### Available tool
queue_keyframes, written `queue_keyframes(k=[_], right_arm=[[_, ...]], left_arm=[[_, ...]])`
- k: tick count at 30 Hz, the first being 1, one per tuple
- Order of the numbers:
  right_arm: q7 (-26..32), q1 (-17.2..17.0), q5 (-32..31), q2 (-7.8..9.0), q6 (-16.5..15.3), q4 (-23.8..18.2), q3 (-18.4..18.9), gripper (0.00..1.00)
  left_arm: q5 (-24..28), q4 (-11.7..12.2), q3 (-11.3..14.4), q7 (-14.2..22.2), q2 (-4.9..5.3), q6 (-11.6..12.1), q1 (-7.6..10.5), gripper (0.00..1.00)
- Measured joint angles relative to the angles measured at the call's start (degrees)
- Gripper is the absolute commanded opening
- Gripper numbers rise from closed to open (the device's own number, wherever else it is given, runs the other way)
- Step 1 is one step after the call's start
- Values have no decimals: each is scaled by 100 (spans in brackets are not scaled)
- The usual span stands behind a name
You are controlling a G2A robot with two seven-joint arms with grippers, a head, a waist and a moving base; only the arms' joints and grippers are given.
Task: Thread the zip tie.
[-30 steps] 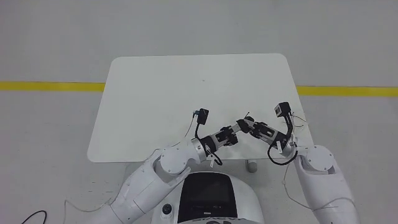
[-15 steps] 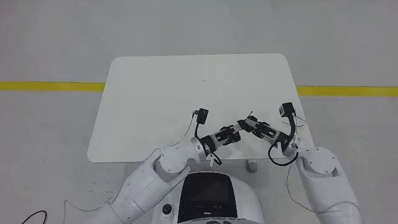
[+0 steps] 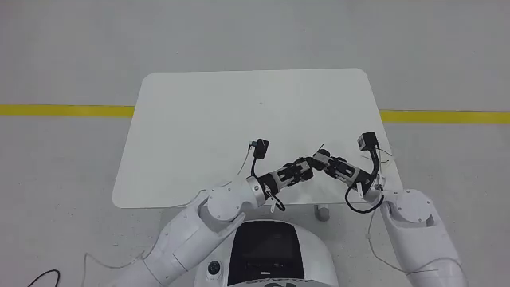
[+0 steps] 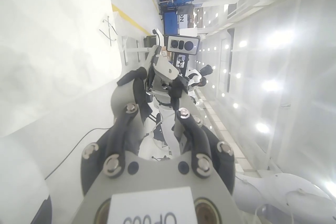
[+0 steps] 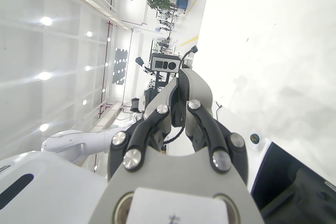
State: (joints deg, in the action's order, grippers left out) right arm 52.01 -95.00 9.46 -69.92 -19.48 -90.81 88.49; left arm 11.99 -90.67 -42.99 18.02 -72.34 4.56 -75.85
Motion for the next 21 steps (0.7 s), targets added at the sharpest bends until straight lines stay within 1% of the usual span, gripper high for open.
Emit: queue_keyframes(k=[7, 8, 9, 10, 15, 21], right_arm=[[11, 3, 62, 28, 0, -3, -29, 0], [6, 2, 67, 31, 0, -5, -31, 10], [3, 2, 73, 34, 0, -8, -34, 35], [2, 1, 76, 39, 0, -10, -37, 100], [-70, -46, 141, 61, 0, -58, 42, 100], [-173, -189, 257, 103, 0, -106, 346, 100]], left_arm=[[16, 18, 4, -14, -5, -27, 0, 0], [16, 18, 2, -13, -5, -25, -1, 0], [15, 17, 0, -10, -4, -21, -3, 0], [13, 15, -4, -5, -3, -16, -6, 0], [11, 2, -30, 13, 8, 10, -31, 0], [-1, -36, -87, 36, 31, 49, -85, 0]])
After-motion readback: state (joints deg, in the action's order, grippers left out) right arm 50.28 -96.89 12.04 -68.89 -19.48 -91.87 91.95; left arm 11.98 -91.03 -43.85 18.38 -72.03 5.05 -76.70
